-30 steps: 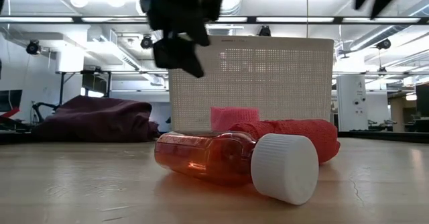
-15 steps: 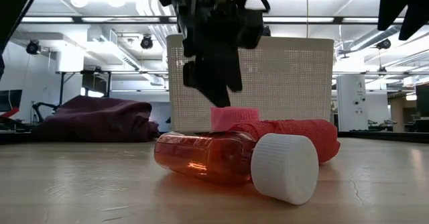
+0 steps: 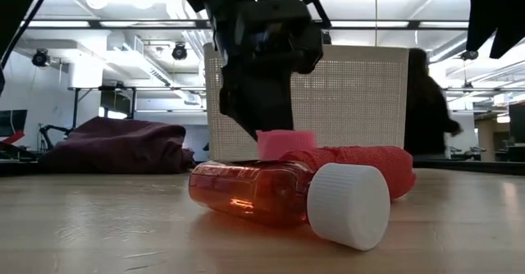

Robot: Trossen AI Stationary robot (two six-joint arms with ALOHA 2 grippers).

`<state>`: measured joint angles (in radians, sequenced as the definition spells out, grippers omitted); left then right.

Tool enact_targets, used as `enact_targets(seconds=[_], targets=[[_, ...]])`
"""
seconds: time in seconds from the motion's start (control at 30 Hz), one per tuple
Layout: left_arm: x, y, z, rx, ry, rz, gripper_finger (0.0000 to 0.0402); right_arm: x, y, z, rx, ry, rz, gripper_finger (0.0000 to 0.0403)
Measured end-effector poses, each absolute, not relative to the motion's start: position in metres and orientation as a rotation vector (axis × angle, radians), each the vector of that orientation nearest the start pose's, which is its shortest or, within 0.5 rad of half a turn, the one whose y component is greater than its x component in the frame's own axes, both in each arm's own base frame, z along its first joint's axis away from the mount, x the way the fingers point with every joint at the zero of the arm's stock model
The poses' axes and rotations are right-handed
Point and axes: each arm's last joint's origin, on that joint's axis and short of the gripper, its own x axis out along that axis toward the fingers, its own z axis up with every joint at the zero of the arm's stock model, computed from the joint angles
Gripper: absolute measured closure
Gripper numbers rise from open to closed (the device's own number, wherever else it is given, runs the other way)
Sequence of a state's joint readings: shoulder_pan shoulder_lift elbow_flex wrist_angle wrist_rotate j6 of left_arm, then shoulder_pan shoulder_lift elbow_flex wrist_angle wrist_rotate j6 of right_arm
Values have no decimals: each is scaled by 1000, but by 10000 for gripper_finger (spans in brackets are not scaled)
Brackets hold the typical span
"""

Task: Pick & place medical supplies in basket/bin
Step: Put the pink bandage into the white bin

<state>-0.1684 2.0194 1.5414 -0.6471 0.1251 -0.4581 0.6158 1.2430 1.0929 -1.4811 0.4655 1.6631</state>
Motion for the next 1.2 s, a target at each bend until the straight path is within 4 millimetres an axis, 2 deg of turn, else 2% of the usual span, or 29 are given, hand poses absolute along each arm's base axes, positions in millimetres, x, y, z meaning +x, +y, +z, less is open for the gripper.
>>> enact_targets(seconds=[0.23,0.43,0.53,0.63,0.7,0.77,0.83,1.0,1.1,1.2], targets=[[419,-78,196,-402,1110,7,263,155,93,281,550,1003,-942,74],[414,-80,188,-392,1152,16,295,155,93,281,547,1003,-944,74],[409,-81,184,-381,1188,28,326,154,93,280,544,1005,-945,74],[408,-82,188,-377,1181,28,368,154,93,280,542,1004,-946,74],[405,-82,198,-378,1173,25,387,154,93,280,543,1004,-947,74],[401,-80,218,-369,1130,38,388,154,93,280,540,999,-947,74],[394,-77,247,-351,1063,68,387,155,93,281,532,982,-948,74],[366,-62,338,-313,767,181,389,155,91,286,525,919,-945,74],[345,-37,383,-235,584,361,389,153,89,290,523,879,-940,74],[330,1,407,-137,474,595,390,152,87,292,526,834,-947,74]])
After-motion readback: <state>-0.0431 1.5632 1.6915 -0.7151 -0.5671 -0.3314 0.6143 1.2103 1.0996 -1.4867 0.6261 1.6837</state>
